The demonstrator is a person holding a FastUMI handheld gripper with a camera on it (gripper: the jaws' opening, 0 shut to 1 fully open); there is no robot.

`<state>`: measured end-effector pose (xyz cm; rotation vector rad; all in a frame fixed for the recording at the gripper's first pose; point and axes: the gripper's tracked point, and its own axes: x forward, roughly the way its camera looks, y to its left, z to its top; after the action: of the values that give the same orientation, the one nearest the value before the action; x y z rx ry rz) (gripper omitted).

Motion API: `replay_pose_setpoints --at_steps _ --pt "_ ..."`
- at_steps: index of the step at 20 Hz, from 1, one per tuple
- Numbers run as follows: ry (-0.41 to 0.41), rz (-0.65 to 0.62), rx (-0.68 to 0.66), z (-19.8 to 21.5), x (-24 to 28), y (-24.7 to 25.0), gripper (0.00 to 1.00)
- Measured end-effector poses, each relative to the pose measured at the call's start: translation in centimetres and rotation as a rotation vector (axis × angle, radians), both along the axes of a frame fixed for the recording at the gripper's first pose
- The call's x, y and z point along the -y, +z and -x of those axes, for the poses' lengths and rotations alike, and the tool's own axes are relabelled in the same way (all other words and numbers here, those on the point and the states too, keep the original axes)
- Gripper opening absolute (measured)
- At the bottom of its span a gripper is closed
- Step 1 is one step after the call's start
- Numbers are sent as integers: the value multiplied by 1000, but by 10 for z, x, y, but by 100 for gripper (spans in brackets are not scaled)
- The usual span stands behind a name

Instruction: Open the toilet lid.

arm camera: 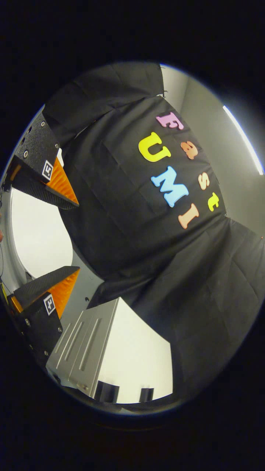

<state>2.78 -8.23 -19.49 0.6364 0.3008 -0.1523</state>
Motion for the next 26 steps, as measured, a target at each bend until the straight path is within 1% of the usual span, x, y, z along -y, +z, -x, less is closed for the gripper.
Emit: replay_pose_setpoints --at_steps 2,3,7,9,13,16,18,20,22,24,26 --pt "-25 -103 -21 4 4 -19 96" --pt "-38 -132 -37 5 8 -31 96" --pt "-53 -167 -110 18 9 -87 94" --pt "-33 -190 -125 19 6 -104 94" --pt "-4 -189 -178 26 -1 -144 94" --pt "6 -236 -180 27 -5 -163 94" --pt "7 -284 -206 28 -9 -183 94" --pt "24 -319 -236 32 -18 -200 94" --pt "14 -316 -259 34 -15 -212 94" --pt "-18 -311 -272 36 -5 -220 94" --pt "-41 -342 -277 40 2 -229 94"
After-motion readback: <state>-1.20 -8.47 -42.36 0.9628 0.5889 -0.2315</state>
